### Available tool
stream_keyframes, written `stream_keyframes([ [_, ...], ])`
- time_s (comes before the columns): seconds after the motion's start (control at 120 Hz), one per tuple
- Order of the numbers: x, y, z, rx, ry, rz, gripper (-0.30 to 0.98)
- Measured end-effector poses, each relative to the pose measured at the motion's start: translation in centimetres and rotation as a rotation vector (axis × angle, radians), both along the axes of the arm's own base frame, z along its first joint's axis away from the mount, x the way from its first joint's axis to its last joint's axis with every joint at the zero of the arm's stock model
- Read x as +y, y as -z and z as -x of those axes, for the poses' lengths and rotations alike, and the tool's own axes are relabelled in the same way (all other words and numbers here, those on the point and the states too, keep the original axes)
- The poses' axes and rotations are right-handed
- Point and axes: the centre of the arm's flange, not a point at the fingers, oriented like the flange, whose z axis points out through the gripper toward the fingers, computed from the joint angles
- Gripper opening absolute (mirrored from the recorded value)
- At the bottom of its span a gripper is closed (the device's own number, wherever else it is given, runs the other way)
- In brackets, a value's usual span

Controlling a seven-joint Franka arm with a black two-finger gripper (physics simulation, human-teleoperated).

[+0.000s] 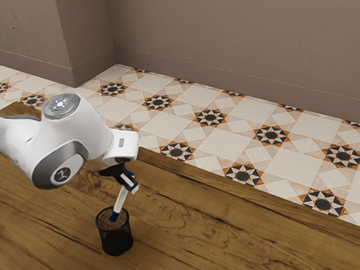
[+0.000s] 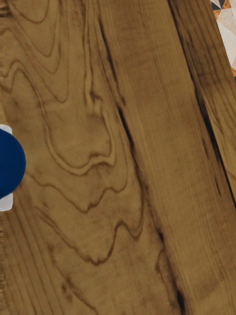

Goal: Put the marker into the pen holder.

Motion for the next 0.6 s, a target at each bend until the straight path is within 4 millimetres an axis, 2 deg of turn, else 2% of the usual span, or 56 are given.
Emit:
stream_keyframes([
  [0.333,1.2,3.4,-0.6,0.079,-0.085,0.033,-0.06],
  [0.55,1.2,3.2,-0.6,0.080,-0.097,0.043,0.37],
  [0.583,1.1,2.6,-0.6,0.067,-0.094,0.041,0.42],
  [0.6,1.1,1.7,-0.9,0.050,-0.092,0.040,0.44],
])
